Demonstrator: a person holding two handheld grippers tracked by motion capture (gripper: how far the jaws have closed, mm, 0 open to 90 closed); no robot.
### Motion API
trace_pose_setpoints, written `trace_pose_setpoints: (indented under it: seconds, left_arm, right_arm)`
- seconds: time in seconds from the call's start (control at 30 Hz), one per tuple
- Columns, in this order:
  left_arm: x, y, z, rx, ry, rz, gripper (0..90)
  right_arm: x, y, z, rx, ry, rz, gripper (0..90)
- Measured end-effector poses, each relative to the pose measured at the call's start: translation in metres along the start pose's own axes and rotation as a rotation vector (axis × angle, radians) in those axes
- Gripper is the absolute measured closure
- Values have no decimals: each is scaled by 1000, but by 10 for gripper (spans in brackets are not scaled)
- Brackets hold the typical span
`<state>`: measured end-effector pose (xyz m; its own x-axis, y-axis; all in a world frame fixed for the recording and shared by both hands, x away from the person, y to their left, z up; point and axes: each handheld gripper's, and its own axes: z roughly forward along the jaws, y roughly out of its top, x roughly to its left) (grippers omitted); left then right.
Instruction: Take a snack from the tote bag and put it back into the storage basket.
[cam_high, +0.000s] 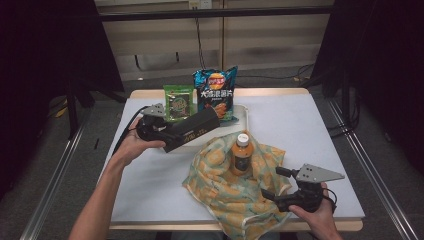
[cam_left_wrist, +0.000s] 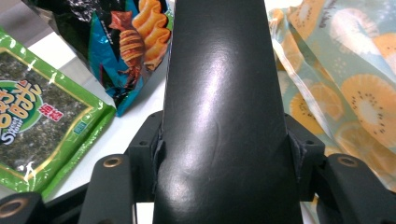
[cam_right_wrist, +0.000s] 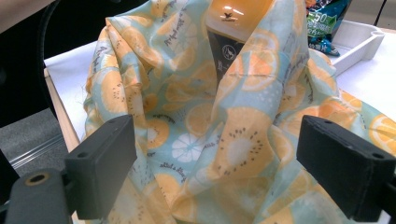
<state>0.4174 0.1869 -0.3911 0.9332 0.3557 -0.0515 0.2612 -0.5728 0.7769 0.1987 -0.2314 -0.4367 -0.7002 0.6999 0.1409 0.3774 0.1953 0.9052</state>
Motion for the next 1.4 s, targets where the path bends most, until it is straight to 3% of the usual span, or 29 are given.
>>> trace_pose_setpoints:
  seconds: [0.1,0.13,0.17,0.33,0.57,0.67,0.87,0.97,1.23,1.4]
  left_arm:
    - [2,2,2,12,-5,12,430]
    - [3,5,6,30,23,21,430]
    - [3,5,6,30,23,21,430]
    - [9,7,19,63,5,46,430]
    - [17,10,31,68,-19,43,430]
    - [19,9,38,94,-27,46,430]
    - [22,12,53,86,-30,29,430]
    - [21,19,63,99,-31,57,429]
    - [20,21,82,92,-55,47,428]
    - [22,27,90,94,-68,62,429]
  right_arm:
    - [0,0,0,-4,1,-2,117]
    - [0,0,0,-4,2,-2,117]
    - [0,0,0,-4,2,-2,117]
    - [0,0,1,-1,5,1,118]
    - [-1,-1,1,3,2,5,118]
    - [-1,-1,1,1,1,6,119]
    - [-1,-1,2,3,8,7,121]
    - [-1,-2,2,4,8,6,121]
    - [-2,-2,1,0,2,8,126]
    - [-1,-2,1,1,4,12,127]
